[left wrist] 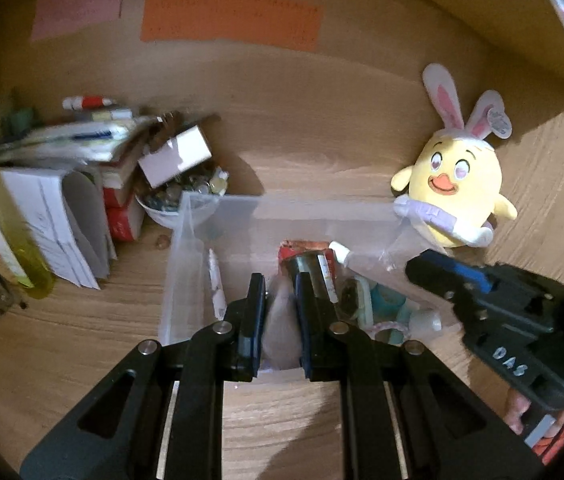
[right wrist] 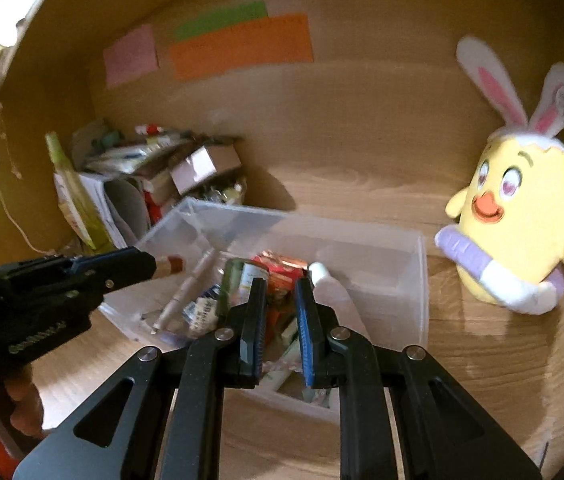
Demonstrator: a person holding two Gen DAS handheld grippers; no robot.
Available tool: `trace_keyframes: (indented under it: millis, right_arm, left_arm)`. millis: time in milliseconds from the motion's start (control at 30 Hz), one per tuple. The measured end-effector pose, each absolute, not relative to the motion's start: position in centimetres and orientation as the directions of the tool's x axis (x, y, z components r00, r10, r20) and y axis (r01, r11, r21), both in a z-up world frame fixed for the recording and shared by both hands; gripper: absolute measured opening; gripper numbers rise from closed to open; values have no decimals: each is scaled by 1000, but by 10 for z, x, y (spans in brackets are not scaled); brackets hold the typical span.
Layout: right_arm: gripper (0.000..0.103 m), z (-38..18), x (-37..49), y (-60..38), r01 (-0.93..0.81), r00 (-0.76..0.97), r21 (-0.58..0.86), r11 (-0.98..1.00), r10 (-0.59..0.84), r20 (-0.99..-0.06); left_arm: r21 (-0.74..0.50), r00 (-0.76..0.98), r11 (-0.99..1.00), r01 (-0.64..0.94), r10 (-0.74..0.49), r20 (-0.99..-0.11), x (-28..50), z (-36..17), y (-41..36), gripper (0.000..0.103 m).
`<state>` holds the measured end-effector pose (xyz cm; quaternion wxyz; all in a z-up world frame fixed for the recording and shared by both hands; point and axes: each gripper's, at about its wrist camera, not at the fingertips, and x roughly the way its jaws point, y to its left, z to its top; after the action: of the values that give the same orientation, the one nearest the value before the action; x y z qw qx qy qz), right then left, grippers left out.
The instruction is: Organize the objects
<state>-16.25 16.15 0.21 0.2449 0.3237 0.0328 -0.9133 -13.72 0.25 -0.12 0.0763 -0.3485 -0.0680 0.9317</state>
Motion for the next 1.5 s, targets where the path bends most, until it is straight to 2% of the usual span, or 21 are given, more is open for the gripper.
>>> trace_keyframes:
  millis: [267,333,400,467,633,700,800,967,1133,1367,1500]
  right_arm:
    - [15,-25,-179,156,462,-616,106,-881,-404,-677]
    - [21,-23,-177,157,466,-612,108,-878,-408,-678]
    - [36,-20,-172,158,468,-624,99,-878,-408,-667]
    - [46,-15,-166,159,467,-641,84,-880,-402,-654]
    - [65,-5,-155,165,464,-657,83,-882,-405,-635]
    - [75,-1,-149,169,448,-676,76,-891,-393,-624]
    - [81,6,-138,175,435,-699,62,-898,-380,-605]
    - [85,11,-122,182,412,-732,19,-911,-344,-588]
    - [88,13,-105,191,399,-743,24,-917,-338,-577]
    - [91,12,-86,203,382,-753,25,-924,-327,-571]
    - [96,12,-83,207,371,-756,37,-928,-325,-568]
  left_arm:
    - [-209,-711,-974,-90,209,-671,-149,-17,1,14]
    - [-211,-711,-973,-94,214,-670,-148,-17,0,14]
    - [-207,-714,-973,-98,214,-667,-146,-15,0,15]
    - [-205,-719,-974,-100,213,-662,-141,-11,0,17]
    - [-198,-742,-975,-100,206,-638,-128,-2,-1,48]
    - [-181,-758,-978,-99,192,-623,-120,2,0,55]
    - [-161,-772,-982,-102,180,-609,-109,6,2,63]
    - [-126,-787,-987,-96,153,-598,-95,9,5,75]
    - [-129,-793,-988,-90,150,-591,-79,7,6,92]
    - [-121,-799,-988,-98,151,-583,-64,4,13,95]
    - [-98,-805,-990,-100,138,-577,-59,5,19,96]
